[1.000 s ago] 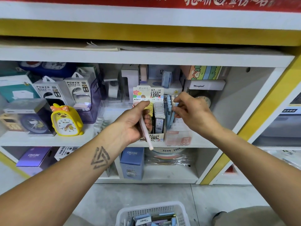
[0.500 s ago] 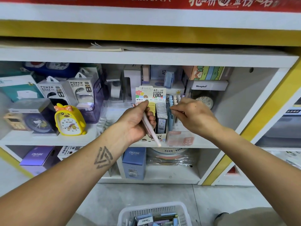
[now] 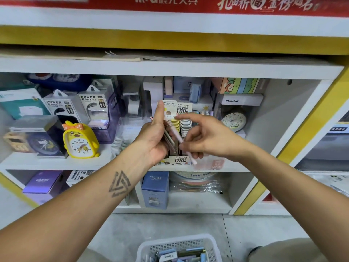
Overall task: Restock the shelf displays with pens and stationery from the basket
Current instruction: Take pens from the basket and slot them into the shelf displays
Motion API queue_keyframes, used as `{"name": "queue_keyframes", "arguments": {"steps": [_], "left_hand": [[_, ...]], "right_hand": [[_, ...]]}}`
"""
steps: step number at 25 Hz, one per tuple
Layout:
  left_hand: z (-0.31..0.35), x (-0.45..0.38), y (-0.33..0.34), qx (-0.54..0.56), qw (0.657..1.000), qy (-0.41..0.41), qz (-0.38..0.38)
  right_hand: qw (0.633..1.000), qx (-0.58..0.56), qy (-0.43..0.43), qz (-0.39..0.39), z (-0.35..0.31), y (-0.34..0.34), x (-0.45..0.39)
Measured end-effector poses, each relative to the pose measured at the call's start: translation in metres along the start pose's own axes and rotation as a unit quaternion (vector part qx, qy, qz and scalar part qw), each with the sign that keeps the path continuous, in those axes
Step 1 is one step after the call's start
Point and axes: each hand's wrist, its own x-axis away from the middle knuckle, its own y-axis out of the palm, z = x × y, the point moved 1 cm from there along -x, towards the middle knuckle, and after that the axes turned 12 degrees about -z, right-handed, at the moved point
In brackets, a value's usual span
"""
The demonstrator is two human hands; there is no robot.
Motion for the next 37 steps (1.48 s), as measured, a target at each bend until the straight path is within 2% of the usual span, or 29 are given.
{"name": "queue_keyframes", "arguments": {"steps": [8,12,15,20,22,27,37], "left_hand": [[-0.011,0.002,0.010,0.014,0.998,-0.065,-0.018],[-0.014,0.001,0.012,0.015,0.997,-0.073,-0.015],[-0.016,0.003,0.013,0.026,0.996,-0.081,-0.033],[-0.015,0.006,0.012,0.026,0.994,-0.079,-0.065],[-0.016,0.007,0.012,0.026,0.994,-0.065,-0.081],[-0.016,0.007,0.008,0.011,0.993,-0.064,-0.103],[-0.011,0.009,0.007,0.013,0.994,-0.050,-0.091]], "right_hand": [[0.987,0.066,0.065,0.132,0.022,-0.053,0.028],[0.963,0.154,0.074,0.210,0.033,-0.059,0.025],[0.946,0.158,0.028,0.282,0.036,-0.056,0.020],[0.924,0.132,-0.090,0.348,0.033,-0.056,0.019],[0.917,0.187,-0.083,0.343,0.037,-0.055,0.017],[0.919,0.283,-0.042,0.272,0.058,-0.045,0.006],[0.934,0.275,-0.046,0.223,0.063,-0.045,0.005]]}}
